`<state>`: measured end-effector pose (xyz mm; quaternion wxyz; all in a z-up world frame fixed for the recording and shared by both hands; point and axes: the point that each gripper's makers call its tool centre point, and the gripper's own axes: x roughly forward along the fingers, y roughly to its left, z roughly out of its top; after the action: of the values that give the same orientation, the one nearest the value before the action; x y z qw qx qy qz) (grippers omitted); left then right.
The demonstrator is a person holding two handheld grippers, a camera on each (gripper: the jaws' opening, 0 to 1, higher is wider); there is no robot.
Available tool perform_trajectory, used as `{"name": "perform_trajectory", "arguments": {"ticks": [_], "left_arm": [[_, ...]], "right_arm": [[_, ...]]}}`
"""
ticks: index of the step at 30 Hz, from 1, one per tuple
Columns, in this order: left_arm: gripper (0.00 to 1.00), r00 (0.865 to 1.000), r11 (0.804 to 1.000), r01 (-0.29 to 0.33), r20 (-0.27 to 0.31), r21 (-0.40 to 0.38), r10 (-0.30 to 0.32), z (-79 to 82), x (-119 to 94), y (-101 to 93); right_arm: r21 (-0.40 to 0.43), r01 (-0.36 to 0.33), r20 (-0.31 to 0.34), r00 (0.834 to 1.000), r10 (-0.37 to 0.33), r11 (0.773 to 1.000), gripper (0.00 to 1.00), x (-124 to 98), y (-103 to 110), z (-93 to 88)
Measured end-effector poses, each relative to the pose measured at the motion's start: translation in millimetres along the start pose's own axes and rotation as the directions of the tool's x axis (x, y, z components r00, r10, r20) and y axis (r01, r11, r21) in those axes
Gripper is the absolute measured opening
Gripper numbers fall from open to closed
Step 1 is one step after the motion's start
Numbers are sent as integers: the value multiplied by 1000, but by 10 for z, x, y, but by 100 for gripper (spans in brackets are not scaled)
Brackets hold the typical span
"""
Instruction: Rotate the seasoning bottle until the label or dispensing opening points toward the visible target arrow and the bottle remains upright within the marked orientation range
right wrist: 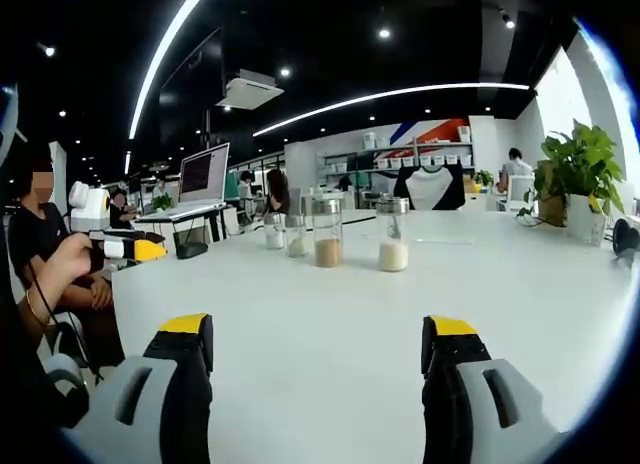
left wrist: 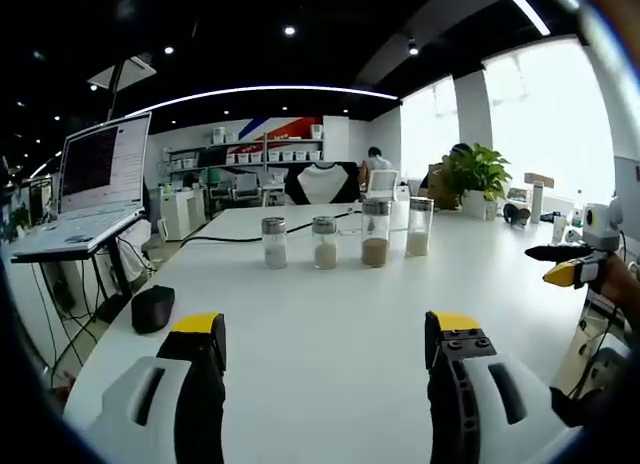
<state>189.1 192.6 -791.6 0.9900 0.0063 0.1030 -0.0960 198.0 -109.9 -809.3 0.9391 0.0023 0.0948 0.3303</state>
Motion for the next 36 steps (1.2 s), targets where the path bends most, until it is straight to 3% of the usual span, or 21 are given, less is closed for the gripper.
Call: {"name": "perform_trajectory", "arguments": {"ticks": [36], "left_arm": [[86,1000,1000,-6,14,-8,6,12,-41,43]], "right_arm": [[5,9,-12,1000,-9,1000,84,4,15,-68]]}}
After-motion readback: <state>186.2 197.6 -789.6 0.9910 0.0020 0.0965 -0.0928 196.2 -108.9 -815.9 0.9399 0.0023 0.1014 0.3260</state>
